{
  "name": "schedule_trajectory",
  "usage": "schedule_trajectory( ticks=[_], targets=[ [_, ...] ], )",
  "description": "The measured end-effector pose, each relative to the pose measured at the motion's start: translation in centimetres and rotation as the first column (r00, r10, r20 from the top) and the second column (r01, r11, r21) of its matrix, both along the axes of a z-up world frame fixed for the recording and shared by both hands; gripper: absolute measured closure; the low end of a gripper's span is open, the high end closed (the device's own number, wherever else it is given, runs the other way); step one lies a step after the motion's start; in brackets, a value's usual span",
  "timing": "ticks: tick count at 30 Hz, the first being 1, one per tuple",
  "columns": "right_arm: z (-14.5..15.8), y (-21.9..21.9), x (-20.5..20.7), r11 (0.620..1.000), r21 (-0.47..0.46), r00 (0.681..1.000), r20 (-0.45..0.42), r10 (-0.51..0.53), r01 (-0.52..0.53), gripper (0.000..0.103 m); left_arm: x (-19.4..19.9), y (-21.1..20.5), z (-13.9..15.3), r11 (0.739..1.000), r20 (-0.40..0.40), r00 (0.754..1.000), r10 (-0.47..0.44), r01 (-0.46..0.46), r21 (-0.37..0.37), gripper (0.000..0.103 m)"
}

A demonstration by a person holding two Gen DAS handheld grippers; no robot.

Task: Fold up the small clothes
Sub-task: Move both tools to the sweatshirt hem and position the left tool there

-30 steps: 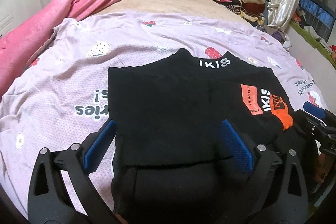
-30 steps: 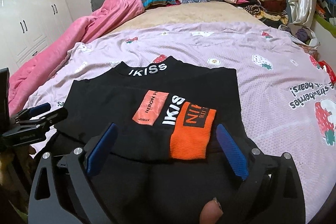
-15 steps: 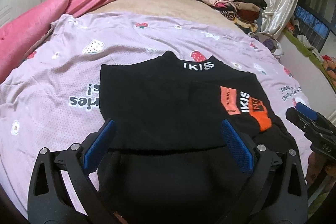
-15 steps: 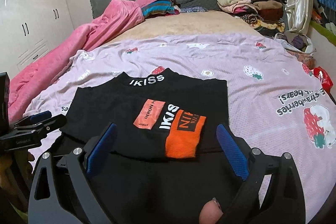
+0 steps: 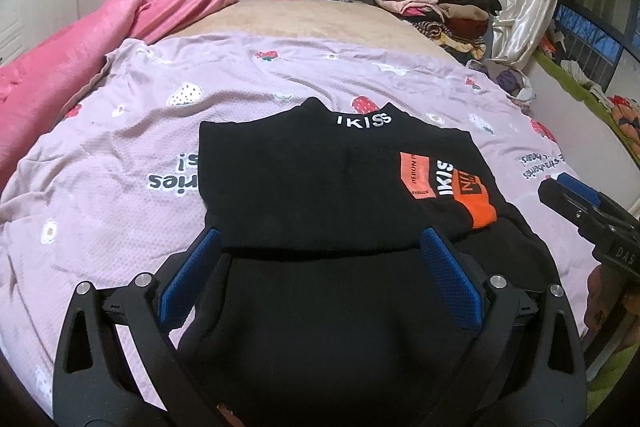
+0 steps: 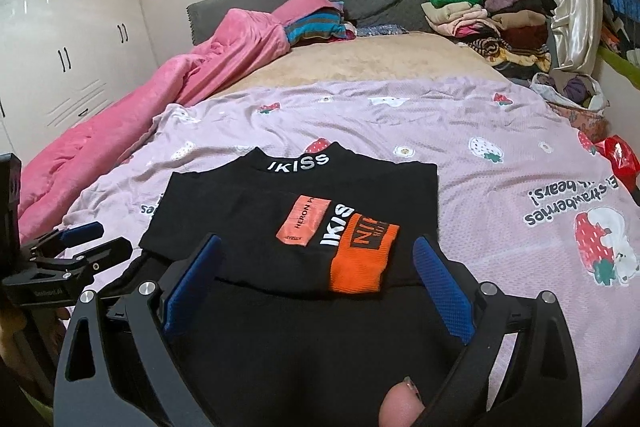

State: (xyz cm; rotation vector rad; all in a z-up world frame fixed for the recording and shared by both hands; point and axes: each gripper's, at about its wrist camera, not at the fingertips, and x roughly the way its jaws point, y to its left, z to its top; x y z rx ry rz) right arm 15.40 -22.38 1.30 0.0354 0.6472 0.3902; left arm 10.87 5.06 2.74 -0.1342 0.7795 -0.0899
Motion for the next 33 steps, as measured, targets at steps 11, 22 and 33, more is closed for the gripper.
schedule_trajectory(
  ticks=[11, 22, 33],
  targets=[
    [0.4, -0.9, -2.0, 1.000, -0.014, 1.000, 0.009, 0.005, -0.004, 0.007, -2.0, -0.1, 0.6, 1.000, 0.004, 1.000, 0.003, -0.003, -0.006, 0.010],
    [0.1, -2.2, -4.0, 0.999, -0.038, 1.000, 0.006, 0.003, -0.003, 0.007, -4.2, 0.3, 0.2, 1.000, -0.010, 1.000, 0.020, -0.019, 0.020, 0.010],
    [-0.5, -3.1, -6.0, 0.998, -0.059, 1.000, -0.002, 0.010, -0.010, 0.007, -7.0, 2.2, -1.3, 0.998, -0.056, 0.996, 0.067, -0.067, 0.006, 0.010]
  ],
)
